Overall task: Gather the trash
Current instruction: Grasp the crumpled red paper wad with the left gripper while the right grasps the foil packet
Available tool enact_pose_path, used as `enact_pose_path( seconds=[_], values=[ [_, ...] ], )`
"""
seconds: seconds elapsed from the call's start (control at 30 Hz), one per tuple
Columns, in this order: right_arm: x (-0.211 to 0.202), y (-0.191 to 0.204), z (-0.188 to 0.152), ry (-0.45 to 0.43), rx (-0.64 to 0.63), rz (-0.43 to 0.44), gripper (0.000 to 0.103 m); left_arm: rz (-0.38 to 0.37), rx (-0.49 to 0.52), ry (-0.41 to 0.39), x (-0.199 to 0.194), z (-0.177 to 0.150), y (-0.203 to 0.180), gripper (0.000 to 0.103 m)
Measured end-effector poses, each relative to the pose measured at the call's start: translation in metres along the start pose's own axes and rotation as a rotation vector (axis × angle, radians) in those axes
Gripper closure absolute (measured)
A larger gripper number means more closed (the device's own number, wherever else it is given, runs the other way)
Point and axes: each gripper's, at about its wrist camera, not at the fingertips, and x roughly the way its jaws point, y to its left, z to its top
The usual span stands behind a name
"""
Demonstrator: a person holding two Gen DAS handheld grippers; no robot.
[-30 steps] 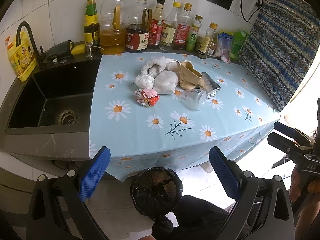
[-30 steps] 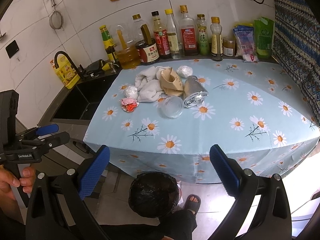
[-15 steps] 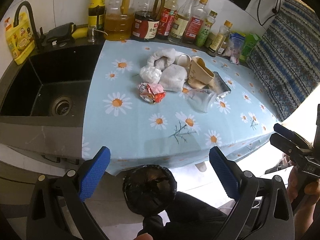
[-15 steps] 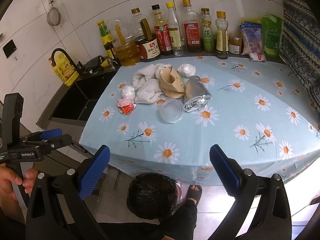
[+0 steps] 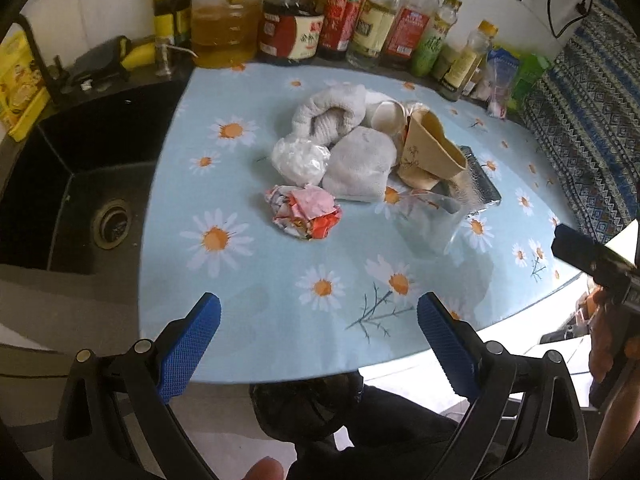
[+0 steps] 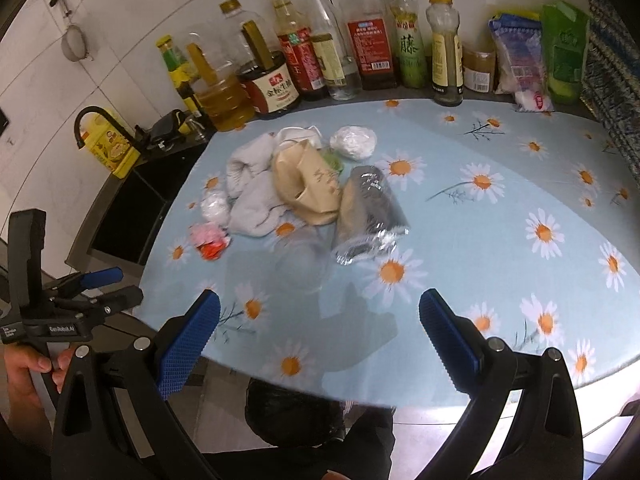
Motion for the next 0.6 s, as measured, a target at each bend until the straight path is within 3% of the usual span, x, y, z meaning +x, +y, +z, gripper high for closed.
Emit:
enact_pose_path(
  seconds=[0.3,0.53,0.6],
  values=[
    [0.045,-0.034,0.039,0.074,0.021,0.016,0.005,0.016,-0.005,0.072,0.044,0.031,0.001,0.008],
    [0.075,-0.049,0.060,0.136,0.007,0.017,0.016,0.027,-0.001,0.109,0.067,0.049,0.003,0.008],
    [0.083,-0.052,0.063,0.154,0.007,0.024,0.017,0.035,-0.004,0.120,0.075,0.053,0.005,0.018]
  ],
)
